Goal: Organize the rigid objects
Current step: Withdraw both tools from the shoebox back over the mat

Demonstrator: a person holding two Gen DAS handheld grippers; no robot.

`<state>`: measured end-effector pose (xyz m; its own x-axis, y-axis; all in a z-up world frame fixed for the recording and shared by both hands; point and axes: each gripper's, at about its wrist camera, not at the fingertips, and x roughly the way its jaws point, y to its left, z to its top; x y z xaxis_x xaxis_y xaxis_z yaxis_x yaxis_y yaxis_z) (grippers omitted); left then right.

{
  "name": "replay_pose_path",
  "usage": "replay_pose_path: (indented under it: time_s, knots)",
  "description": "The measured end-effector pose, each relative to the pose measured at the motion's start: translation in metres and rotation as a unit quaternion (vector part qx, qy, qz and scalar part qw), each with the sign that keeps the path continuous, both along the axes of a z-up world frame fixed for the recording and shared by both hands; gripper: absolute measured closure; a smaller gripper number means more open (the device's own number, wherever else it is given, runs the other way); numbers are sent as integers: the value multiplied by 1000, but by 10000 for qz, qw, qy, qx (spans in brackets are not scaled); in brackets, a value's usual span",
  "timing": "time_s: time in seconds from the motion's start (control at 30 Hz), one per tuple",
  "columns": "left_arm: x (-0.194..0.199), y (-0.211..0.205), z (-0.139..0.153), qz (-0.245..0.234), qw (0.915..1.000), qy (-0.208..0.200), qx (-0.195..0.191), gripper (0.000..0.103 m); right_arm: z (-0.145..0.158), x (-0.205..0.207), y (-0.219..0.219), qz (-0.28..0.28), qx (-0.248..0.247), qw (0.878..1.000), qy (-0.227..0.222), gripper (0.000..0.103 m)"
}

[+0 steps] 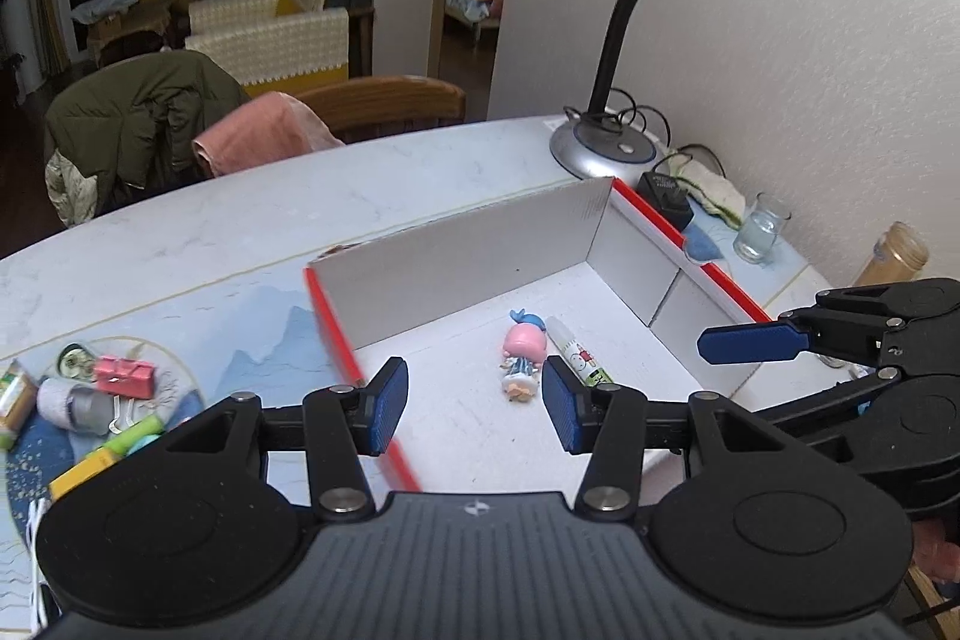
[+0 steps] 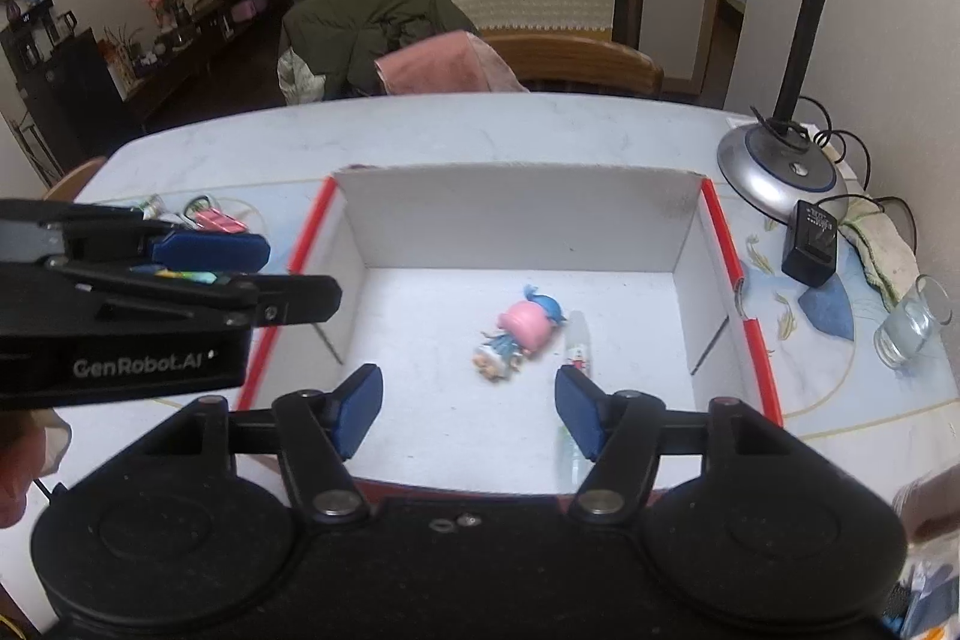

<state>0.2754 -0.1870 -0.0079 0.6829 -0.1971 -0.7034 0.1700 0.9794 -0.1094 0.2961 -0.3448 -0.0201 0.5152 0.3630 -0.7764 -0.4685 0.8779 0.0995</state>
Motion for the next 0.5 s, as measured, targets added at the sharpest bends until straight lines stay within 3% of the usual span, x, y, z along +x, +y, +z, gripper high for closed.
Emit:
replay_pose_path:
  time_s: [0.1, 0.27, 0.37, 0.5]
  knots:
    - [-18, 16, 5, 95, 9999, -138, -7, 42, 6, -15, 9, -6, 42, 9999, -104, 36]
    - [-47, 47, 8, 151, 9994, -285, -101, 37, 10, -38, 26, -14, 166, 9997, -195, 32]
    - [-62, 69, 6, 230, 9992, -320, -108, 26, 8, -51, 39, 2, 247, 9995, -186, 29]
    - [-79, 97, 4, 313, 9989, -325, -100, 26, 7, -67, 58, 56, 348, 9992, -189, 23]
